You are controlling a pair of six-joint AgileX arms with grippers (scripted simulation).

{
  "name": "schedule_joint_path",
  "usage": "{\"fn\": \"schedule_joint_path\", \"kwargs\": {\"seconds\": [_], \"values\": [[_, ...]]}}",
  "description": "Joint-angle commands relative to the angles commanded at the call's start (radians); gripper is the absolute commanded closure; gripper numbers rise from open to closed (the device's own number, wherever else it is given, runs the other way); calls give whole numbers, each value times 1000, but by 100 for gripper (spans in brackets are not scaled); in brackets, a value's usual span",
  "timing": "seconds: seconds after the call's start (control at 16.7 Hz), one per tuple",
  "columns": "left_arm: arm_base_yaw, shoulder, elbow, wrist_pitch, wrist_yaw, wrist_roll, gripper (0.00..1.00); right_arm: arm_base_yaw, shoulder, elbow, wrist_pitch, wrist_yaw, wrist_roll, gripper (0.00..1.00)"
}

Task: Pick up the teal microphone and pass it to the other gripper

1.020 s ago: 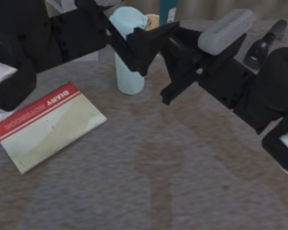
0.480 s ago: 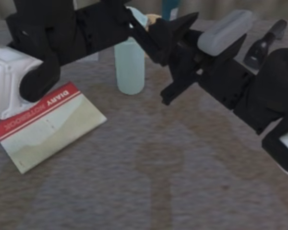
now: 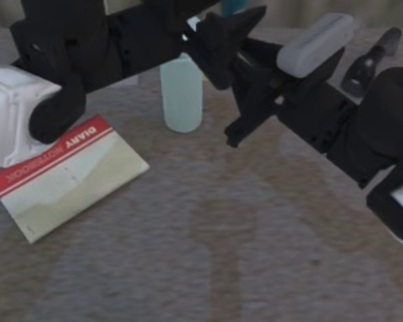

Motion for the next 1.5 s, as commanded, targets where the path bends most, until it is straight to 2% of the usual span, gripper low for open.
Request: {"fn": "schedule_joint_path", "kwargs": {"seconds": [0.24, 0.78, 1.5], "values": [[0, 0, 0, 0, 0, 0, 98, 0, 0, 0, 0, 0, 0, 100], [0, 0, 0, 0, 0, 0, 100, 0, 0, 0, 0, 0, 0, 100], [0, 0, 0, 0, 0, 0, 100, 0, 0, 0, 0, 0, 0, 10]]}}
